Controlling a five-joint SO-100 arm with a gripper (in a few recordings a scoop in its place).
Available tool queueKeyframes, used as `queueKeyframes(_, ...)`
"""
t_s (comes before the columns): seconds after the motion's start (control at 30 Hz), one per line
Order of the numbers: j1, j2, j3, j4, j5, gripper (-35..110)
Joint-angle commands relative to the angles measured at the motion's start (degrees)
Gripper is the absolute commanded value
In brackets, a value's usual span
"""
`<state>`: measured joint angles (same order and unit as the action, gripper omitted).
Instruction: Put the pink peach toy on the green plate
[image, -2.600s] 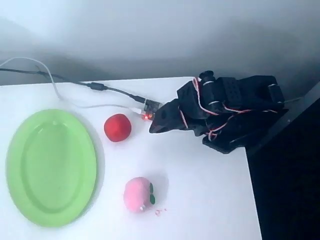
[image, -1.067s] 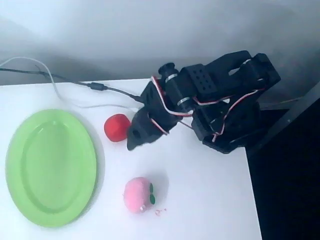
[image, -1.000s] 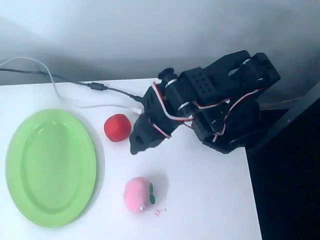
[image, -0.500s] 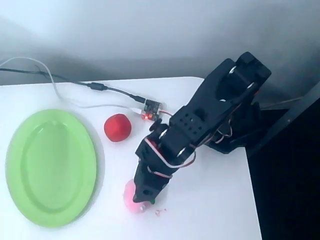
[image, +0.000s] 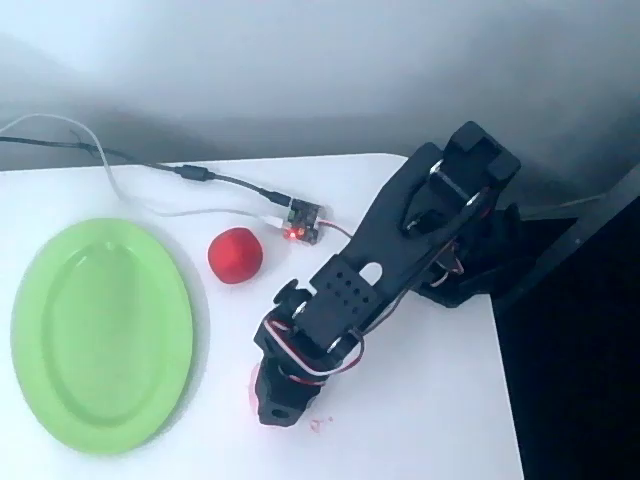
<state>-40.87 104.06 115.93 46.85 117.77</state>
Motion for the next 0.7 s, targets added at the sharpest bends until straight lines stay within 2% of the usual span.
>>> queueKeyframes(0.0,-1.1,-1.1,0.1,0.6,1.1,35)
queueKeyframes(0.13,-2.2,-2.9,0.4,0.6,1.0,21)
queueKeyframes(0.23,-3.0,-3.7,0.4,0.9,1.3,2)
queueKeyframes(0.57,-2.8,0.2,0.4,0.9,2.4,0)
queueKeyframes(0.67,1.1,8.1,0.2,1.1,-2.2,0)
